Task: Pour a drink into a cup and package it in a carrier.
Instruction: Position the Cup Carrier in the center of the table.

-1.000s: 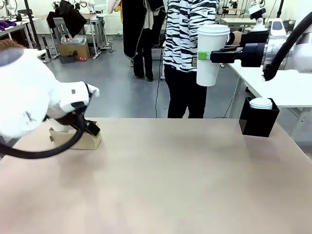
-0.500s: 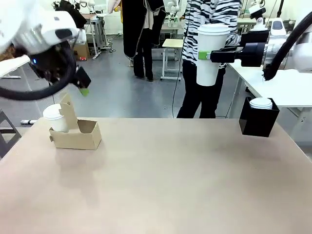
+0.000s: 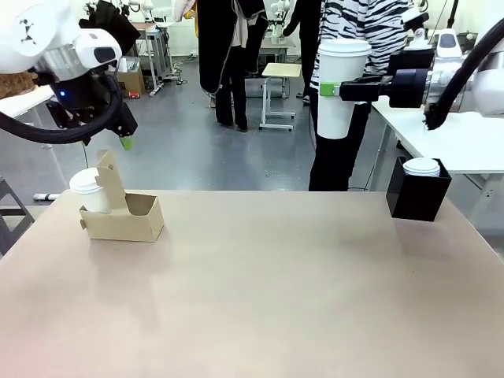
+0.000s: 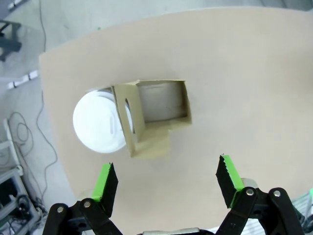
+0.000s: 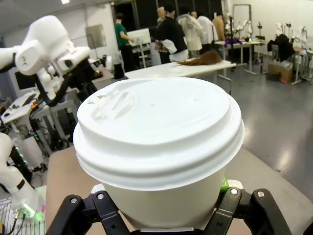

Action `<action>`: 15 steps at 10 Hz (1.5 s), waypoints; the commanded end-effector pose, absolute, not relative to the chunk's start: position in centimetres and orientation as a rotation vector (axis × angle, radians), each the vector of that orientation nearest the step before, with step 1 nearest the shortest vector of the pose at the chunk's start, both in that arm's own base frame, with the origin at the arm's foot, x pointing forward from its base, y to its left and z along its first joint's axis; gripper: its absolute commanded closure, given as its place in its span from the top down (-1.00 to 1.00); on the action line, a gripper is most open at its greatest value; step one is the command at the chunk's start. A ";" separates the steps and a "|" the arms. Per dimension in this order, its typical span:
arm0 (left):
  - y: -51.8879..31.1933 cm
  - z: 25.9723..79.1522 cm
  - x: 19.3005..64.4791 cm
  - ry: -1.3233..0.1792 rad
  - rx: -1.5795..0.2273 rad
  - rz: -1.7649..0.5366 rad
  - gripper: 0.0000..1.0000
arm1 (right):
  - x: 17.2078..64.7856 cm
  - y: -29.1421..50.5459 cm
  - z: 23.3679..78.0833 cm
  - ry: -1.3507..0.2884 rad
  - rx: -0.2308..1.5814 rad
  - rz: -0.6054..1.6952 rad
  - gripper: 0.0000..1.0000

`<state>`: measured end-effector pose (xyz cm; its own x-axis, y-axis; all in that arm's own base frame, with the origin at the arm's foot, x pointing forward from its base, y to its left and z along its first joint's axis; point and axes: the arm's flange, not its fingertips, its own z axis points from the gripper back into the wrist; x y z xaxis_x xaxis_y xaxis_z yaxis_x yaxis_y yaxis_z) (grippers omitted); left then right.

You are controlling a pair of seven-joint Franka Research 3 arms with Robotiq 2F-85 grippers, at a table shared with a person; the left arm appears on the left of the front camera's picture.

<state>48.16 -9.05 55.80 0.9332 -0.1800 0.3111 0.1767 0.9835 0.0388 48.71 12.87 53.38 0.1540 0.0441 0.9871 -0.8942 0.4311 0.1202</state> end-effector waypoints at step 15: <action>-5.1 51.4 54.0 -0.201 -0.029 -0.116 -0.18 | 48.9 13.3 53.7 -1.258 0.876 0.812 0.60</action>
